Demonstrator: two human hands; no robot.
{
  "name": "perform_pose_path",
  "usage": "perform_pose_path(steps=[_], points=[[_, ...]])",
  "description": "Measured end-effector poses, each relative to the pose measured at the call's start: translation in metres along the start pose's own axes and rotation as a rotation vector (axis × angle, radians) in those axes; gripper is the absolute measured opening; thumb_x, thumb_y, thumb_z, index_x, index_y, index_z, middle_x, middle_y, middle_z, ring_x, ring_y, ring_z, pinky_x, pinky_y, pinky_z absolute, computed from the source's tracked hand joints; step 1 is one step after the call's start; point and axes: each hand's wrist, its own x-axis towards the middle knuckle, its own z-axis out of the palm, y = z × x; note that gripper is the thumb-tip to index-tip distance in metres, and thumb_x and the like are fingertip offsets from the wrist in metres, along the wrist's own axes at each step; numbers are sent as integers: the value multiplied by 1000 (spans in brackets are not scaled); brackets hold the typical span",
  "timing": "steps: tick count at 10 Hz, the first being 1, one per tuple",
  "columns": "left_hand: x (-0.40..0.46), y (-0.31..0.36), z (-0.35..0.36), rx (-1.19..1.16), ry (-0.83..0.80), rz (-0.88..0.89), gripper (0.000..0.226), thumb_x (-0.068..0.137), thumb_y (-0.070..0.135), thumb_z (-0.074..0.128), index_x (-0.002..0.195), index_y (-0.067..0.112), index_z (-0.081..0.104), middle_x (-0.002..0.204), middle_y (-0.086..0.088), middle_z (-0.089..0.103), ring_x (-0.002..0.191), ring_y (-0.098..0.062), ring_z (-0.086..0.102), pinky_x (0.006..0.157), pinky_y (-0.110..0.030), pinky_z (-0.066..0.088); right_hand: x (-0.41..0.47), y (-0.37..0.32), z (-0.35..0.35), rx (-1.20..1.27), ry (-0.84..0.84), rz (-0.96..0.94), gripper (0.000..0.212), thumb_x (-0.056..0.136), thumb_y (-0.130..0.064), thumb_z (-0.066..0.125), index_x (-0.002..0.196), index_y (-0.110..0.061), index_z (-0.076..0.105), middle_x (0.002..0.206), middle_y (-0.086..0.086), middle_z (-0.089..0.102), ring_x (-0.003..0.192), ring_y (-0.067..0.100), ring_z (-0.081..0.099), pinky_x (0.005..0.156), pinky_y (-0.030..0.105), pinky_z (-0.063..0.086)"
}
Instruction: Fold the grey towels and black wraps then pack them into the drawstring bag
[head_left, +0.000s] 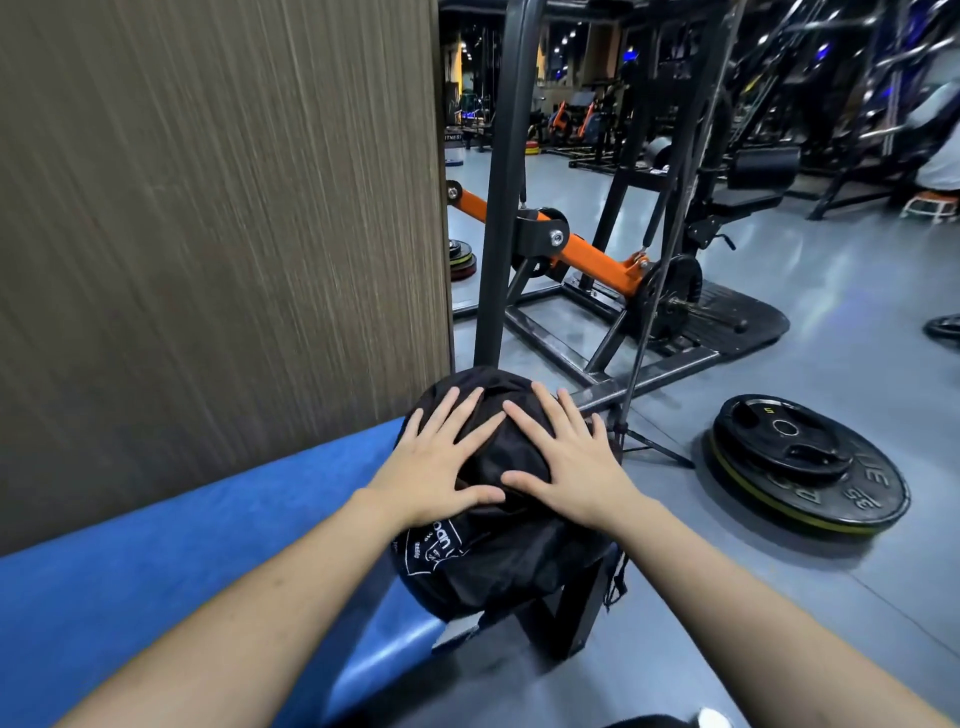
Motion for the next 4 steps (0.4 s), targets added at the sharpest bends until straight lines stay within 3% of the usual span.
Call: perform_pose_path(steps=[2,4], points=[[4,-7,17,35,-26,-46,95,81,83,37,152,47,-13,162,10,-24,149,-18,-24,121,-53,7,11,3,26,18,-54,52,84,85,-80,34,154,-52,-4,168,-7,-12,155,26,-2,119,64,11],[-9,-6,-1,-11,-3,-55,86,85,78,38,154,48,-4,165,13,-13,152,-17,-13,123,-48,11,6,-4,11,41,-40,77,81,88,-77,38,155,-51,1,168,-5,-6,155,24,1,120,59,12]])
